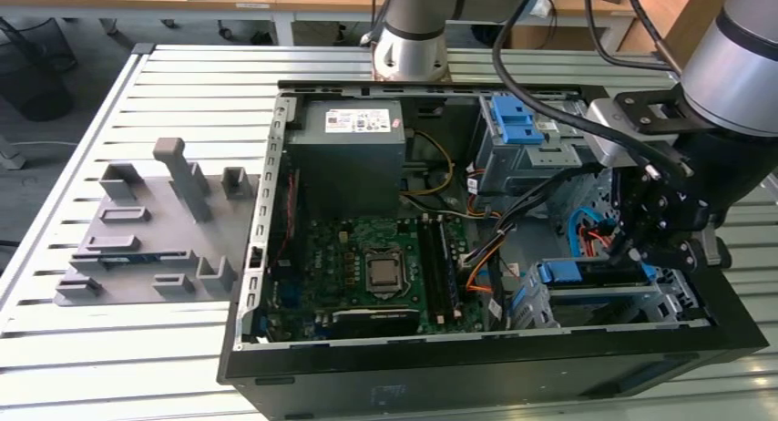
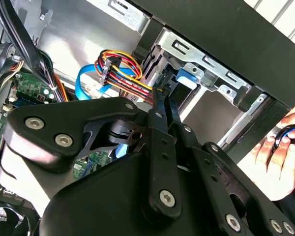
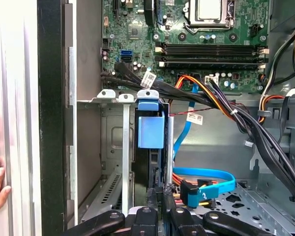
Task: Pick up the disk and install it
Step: 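Insert the first disk wire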
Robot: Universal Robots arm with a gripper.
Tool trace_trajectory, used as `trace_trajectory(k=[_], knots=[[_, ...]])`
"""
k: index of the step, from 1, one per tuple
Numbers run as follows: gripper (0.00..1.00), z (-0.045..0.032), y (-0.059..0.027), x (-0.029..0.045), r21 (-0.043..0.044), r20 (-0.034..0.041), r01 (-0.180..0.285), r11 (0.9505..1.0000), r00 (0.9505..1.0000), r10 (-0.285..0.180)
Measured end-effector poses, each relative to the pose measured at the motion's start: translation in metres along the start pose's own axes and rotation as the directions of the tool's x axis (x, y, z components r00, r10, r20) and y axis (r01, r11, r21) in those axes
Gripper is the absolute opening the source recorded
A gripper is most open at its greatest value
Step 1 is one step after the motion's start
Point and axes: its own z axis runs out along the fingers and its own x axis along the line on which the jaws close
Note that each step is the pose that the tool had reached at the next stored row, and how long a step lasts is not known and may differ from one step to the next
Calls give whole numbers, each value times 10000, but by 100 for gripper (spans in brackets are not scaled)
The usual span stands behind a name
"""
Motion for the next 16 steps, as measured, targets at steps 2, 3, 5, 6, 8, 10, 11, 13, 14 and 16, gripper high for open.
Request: trace_trajectory(k=[2,3,5,6,8,10,11,13,14,16], knots=[[16,6,0,1,0,0,0,10000,10000,0],[16,9,1,2,0,-1,0,10000,10000,0],[16,17,1,4,0,1,0,10000,10000,0],[16,23,2,5,0,2,-1,10000,10000,1],[16,30,2,6,0,-4,0,10000,10000,0],[16,33,2,7,0,-7,1,10000,10000,-1],[16,34,2,7,0,-5,0,10000,10000,0],[16,37,2,7,0,-1,0,10000,10000,0],[16,37,2,7,0,0,0,10000,10000,0],[18,41,3,7,0,10,-1,10000,10000,1]])
